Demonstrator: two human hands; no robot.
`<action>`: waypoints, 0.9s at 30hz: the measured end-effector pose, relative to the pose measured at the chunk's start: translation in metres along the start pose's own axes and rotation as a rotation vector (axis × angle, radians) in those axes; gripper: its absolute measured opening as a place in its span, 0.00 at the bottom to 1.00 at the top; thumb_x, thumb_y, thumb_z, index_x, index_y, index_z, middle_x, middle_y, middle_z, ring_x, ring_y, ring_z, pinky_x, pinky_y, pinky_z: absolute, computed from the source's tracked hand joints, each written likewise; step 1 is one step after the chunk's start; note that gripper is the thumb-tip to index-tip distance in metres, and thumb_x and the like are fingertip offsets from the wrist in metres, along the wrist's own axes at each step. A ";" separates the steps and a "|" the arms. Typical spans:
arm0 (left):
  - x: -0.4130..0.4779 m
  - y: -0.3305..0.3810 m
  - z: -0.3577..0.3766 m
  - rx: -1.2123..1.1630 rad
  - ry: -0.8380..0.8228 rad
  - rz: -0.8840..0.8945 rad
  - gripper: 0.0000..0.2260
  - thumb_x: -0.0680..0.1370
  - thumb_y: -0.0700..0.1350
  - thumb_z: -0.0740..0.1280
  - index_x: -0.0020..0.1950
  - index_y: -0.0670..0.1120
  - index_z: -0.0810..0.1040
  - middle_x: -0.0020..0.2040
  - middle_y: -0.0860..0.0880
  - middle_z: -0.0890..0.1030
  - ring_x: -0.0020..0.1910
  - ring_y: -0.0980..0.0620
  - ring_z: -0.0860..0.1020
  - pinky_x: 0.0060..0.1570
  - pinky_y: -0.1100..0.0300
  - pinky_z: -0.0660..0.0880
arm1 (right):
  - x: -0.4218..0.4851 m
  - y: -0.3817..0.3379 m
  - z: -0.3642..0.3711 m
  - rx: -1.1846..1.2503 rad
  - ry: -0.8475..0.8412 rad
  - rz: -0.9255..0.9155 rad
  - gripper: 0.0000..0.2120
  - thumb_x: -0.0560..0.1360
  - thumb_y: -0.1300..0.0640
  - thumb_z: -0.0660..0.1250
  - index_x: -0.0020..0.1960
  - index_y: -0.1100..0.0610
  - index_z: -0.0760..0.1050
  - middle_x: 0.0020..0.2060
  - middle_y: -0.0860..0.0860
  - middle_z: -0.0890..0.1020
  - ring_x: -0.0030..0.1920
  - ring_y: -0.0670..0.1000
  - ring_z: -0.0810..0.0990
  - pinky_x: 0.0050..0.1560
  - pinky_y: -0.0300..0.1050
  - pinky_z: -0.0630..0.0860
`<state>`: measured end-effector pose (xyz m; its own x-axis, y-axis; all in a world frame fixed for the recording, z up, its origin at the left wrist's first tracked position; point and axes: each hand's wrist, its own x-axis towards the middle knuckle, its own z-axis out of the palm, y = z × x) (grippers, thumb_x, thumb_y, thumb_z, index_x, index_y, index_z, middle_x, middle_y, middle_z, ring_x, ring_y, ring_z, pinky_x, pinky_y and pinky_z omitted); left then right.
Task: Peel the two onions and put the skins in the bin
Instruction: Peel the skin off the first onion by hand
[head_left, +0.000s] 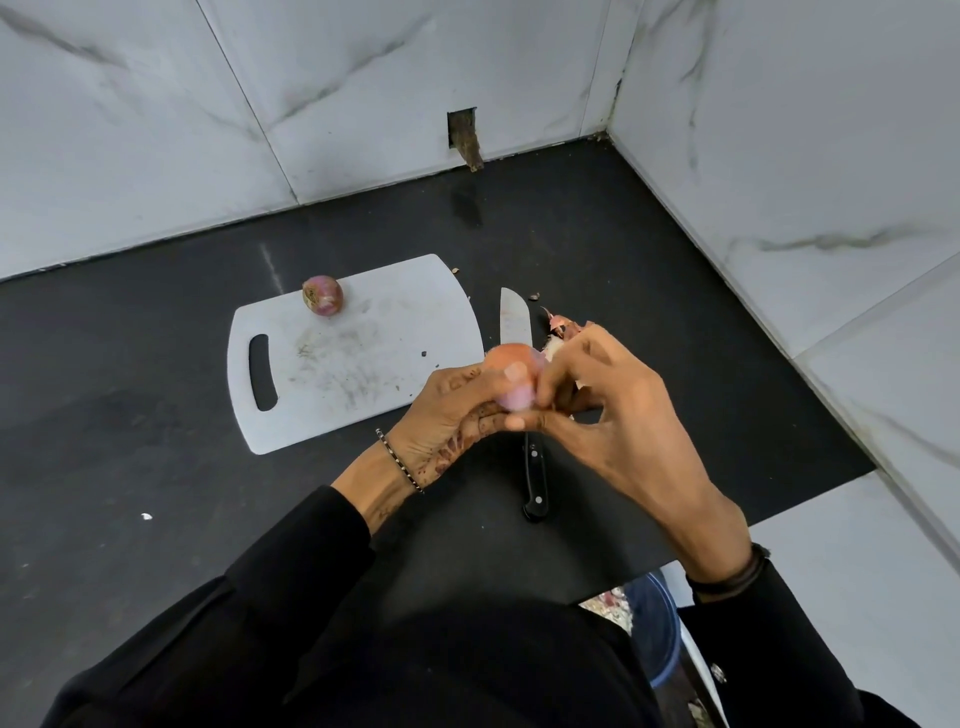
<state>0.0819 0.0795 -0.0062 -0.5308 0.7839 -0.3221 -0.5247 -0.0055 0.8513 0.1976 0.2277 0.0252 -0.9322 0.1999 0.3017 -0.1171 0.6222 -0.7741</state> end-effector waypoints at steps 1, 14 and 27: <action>0.000 0.002 0.000 -0.024 -0.007 0.005 0.35 0.58 0.61 0.81 0.55 0.37 0.82 0.47 0.41 0.84 0.37 0.52 0.83 0.46 0.59 0.80 | -0.001 0.000 0.002 -0.001 0.002 -0.017 0.11 0.71 0.52 0.77 0.41 0.57 0.78 0.45 0.50 0.75 0.43 0.49 0.76 0.41 0.40 0.77; 0.003 0.014 0.001 0.045 0.011 0.008 0.38 0.51 0.64 0.82 0.52 0.42 0.81 0.47 0.44 0.86 0.47 0.48 0.85 0.44 0.60 0.81 | 0.006 -0.005 -0.007 0.053 0.035 0.018 0.23 0.68 0.44 0.79 0.55 0.53 0.74 0.51 0.47 0.77 0.45 0.50 0.79 0.38 0.44 0.80; -0.001 0.015 0.006 0.062 0.021 0.017 0.29 0.52 0.63 0.81 0.46 0.47 0.87 0.47 0.45 0.86 0.45 0.49 0.85 0.40 0.63 0.81 | 0.006 0.004 -0.010 0.043 -0.030 -0.005 0.18 0.70 0.44 0.77 0.53 0.52 0.78 0.55 0.45 0.75 0.51 0.50 0.78 0.39 0.40 0.81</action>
<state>0.0785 0.0827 0.0089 -0.5535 0.7710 -0.3151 -0.4735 0.0200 0.8806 0.1949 0.2391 0.0299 -0.9413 0.1735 0.2895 -0.1361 0.5898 -0.7960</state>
